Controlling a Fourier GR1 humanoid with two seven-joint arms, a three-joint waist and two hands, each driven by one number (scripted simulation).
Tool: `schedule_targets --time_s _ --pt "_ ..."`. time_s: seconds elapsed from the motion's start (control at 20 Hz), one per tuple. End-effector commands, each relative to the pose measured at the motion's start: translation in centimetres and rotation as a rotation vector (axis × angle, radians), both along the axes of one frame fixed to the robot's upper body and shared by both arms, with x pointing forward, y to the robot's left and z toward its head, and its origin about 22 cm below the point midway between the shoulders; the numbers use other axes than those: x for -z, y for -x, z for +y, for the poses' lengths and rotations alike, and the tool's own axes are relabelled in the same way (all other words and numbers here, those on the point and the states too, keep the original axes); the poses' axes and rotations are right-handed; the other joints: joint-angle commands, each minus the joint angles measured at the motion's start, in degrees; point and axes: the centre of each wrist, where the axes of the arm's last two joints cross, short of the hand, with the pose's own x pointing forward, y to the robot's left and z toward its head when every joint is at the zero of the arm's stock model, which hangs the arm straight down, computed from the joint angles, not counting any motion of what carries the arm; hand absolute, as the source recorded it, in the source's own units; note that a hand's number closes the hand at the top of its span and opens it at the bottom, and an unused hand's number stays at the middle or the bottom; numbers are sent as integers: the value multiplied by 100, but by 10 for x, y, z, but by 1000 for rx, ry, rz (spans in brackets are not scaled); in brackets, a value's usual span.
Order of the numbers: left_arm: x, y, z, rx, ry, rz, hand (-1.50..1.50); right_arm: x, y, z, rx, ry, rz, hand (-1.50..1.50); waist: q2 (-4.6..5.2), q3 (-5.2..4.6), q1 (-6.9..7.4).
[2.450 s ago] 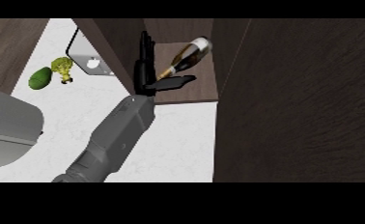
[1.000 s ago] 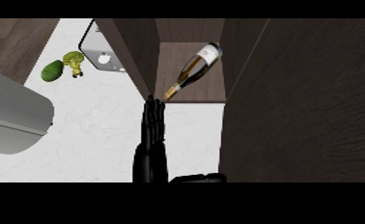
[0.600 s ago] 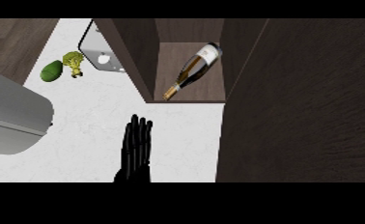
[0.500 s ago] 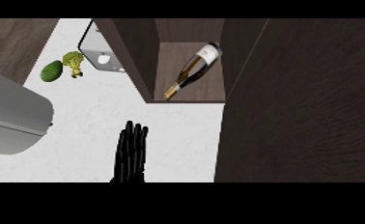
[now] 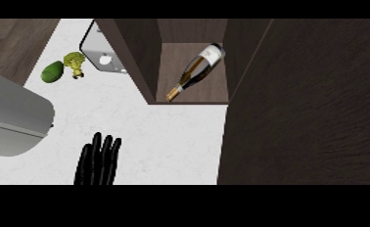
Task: Pick up the wine, place it into the cabinet and close the cabinet
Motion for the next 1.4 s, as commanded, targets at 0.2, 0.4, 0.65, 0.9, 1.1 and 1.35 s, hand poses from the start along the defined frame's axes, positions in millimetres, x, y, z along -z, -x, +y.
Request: schedule_targets --time_s 0.2,0.4,0.65,0.9,1.1,1.35 --pt "-23 6 42 -44 13 -31 -150 -4 39 18 -168 -113 118 150 -12 -5 18" --pt "-23 2 62 -76 6 -37 -150 -9 51 24 -260 -106 121 150 -13 -5 -5" --pt "-35 3 85 -102 -6 -51 -150 -2 59 47 -382 -42 68 150 -29 -4 -5" --pt "-33 9 111 -102 -2 -25 -150 -12 73 65 -407 -77 94 150 -46 -12 13" --pt "-41 7 132 -100 -20 -28 -150 -11 70 87 -438 -80 98 150 -46 -12 23" --pt "-56 -6 151 -108 -29 -29 -150 -7 79 114 -414 -114 96 150 -50 -11 -10"
